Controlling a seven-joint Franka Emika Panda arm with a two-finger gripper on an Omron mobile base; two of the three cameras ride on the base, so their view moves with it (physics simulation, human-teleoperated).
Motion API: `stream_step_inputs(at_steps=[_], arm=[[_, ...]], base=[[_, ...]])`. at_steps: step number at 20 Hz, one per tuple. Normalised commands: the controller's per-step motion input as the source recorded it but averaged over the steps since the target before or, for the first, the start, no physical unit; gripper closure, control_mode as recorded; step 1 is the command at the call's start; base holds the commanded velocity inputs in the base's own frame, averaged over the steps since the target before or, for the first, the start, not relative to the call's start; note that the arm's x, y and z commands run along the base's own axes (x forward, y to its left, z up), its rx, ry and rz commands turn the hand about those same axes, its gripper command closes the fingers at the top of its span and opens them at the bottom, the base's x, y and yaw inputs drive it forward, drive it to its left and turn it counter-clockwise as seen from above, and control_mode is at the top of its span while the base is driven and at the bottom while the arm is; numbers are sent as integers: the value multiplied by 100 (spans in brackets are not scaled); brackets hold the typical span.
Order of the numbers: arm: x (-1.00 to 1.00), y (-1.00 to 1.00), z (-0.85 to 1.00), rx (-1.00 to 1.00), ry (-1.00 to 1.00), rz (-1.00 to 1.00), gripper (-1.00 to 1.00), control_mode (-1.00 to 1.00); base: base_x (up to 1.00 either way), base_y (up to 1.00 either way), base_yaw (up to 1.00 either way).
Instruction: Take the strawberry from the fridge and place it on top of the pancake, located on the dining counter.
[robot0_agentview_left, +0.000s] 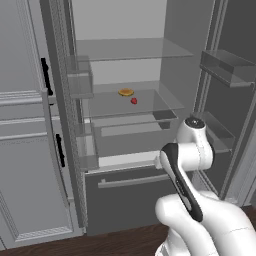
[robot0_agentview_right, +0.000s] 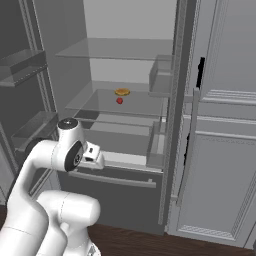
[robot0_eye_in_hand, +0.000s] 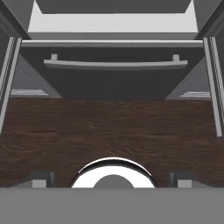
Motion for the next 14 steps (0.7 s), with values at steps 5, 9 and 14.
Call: stream_step_inputs(at_steps=[5, 9, 14], arm=[[0, 0, 0, 0, 0, 0, -100, -100], [0, 0, 0, 0, 0, 0, -100, 100], [0, 0, 0, 0, 0, 0, -100, 100]], base=[[0, 0, 0], [2, 0, 0], [43, 9, -2]])
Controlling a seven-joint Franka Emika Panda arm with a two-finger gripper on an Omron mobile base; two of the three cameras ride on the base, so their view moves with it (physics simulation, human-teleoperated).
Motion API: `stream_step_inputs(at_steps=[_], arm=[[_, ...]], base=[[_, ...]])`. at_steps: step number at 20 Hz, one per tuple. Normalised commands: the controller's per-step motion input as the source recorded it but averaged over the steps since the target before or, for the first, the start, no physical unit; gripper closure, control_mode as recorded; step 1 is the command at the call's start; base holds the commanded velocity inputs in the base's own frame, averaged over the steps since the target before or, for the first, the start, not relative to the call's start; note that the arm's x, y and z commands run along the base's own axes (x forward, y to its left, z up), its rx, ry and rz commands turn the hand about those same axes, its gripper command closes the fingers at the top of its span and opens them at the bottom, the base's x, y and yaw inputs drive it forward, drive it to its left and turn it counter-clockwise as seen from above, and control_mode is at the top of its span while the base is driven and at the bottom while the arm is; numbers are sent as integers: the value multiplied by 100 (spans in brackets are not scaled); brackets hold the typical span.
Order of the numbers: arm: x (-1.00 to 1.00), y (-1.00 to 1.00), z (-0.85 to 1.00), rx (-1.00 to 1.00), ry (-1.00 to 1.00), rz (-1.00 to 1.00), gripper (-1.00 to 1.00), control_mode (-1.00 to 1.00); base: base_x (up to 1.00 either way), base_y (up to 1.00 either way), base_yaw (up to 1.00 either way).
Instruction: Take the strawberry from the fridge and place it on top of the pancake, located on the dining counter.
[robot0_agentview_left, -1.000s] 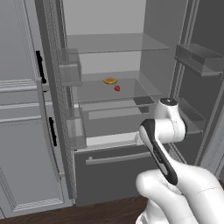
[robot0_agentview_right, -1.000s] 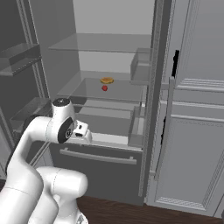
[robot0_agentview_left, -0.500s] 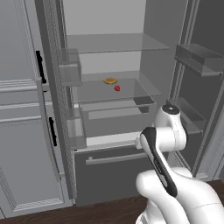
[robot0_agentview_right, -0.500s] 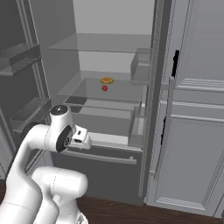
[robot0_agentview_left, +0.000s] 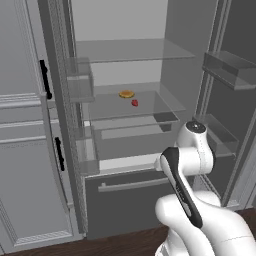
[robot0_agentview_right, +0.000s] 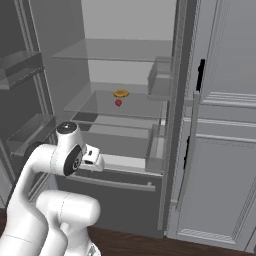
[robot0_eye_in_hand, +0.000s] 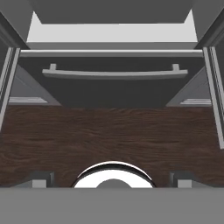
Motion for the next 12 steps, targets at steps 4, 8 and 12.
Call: stream_step_inputs(at_steps=[4, 8, 12], arm=[[0, 0, 0, 0, 0, 0, -100, 100], [0, 0, 0, 0, 0, 0, -100, 100], [0, 0, 0, 0, 0, 0, -100, 100]], base=[[52, 20, -7], [48, 23, -8], [52, 33, -1]])
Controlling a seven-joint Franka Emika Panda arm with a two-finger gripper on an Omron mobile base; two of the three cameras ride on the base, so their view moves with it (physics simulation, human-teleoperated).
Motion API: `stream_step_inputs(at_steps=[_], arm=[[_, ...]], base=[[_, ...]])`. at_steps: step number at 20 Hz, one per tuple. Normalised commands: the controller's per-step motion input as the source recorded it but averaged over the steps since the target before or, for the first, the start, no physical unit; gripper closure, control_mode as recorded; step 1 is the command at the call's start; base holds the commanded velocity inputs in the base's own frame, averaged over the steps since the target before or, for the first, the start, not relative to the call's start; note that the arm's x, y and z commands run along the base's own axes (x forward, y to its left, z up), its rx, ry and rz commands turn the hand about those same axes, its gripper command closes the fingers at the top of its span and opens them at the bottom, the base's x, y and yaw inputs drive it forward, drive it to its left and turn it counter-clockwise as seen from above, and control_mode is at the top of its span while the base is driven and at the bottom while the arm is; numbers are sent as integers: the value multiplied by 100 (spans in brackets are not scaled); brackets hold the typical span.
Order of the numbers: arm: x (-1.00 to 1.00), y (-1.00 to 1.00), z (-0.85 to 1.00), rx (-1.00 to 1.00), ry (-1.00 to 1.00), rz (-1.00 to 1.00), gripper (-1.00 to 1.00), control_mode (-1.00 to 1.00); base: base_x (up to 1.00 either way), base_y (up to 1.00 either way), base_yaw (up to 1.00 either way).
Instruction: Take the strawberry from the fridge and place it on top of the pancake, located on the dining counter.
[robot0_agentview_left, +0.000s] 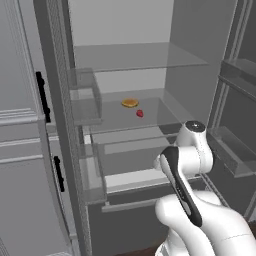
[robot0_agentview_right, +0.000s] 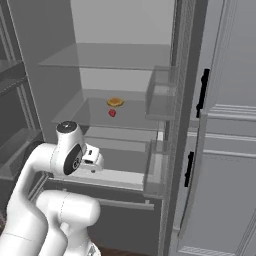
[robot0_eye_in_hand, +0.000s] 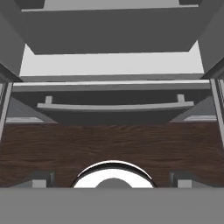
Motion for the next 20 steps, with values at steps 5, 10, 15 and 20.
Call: stream_step_inputs(at_steps=[5, 10, 15, 20], arm=[[0, 0, 0, 0, 0, 0, -100, 100], [0, 0, 0, 0, 0, 0, -100, 100], [0, 0, 0, 0, 0, 0, -100, 100], [0, 0, 0, 0, 0, 0, -100, 100]], base=[[64, 22, 0], [71, 0, 0], [50, 3, 0], [35, 4, 0]])
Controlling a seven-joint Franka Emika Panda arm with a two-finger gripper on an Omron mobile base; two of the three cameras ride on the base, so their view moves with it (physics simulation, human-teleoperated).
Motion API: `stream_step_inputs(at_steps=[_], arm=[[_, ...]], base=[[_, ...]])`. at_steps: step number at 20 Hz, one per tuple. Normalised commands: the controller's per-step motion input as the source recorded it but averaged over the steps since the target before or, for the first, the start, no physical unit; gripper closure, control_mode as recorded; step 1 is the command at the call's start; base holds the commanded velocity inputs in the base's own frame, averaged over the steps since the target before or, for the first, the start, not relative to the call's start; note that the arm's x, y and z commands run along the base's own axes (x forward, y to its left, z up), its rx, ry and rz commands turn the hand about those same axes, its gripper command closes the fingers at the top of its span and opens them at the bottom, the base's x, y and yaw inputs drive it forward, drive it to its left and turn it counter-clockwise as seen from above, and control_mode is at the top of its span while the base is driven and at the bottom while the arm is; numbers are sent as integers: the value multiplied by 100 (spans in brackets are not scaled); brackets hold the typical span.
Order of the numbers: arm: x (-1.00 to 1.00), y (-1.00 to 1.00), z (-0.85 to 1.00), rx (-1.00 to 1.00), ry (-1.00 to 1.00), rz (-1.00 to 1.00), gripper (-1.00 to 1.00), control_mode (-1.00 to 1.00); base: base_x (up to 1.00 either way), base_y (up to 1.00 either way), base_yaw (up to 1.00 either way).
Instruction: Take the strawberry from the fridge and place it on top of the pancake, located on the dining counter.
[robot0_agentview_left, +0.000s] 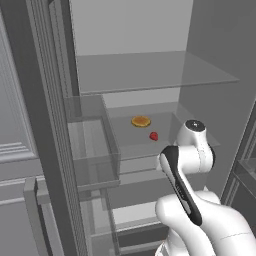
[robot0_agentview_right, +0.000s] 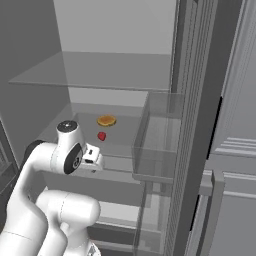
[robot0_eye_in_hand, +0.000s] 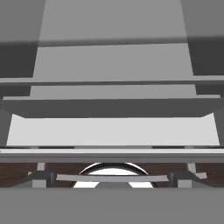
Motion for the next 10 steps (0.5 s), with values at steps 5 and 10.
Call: stream_step_inputs(at_steps=[5, 10], arm=[[8, 0, 3, 0, -8, 0, -100, -100], [29, 3, 39, -2, -26, 0, -100, -100]], base=[[7, 0, 0], [0, 0, 0]])
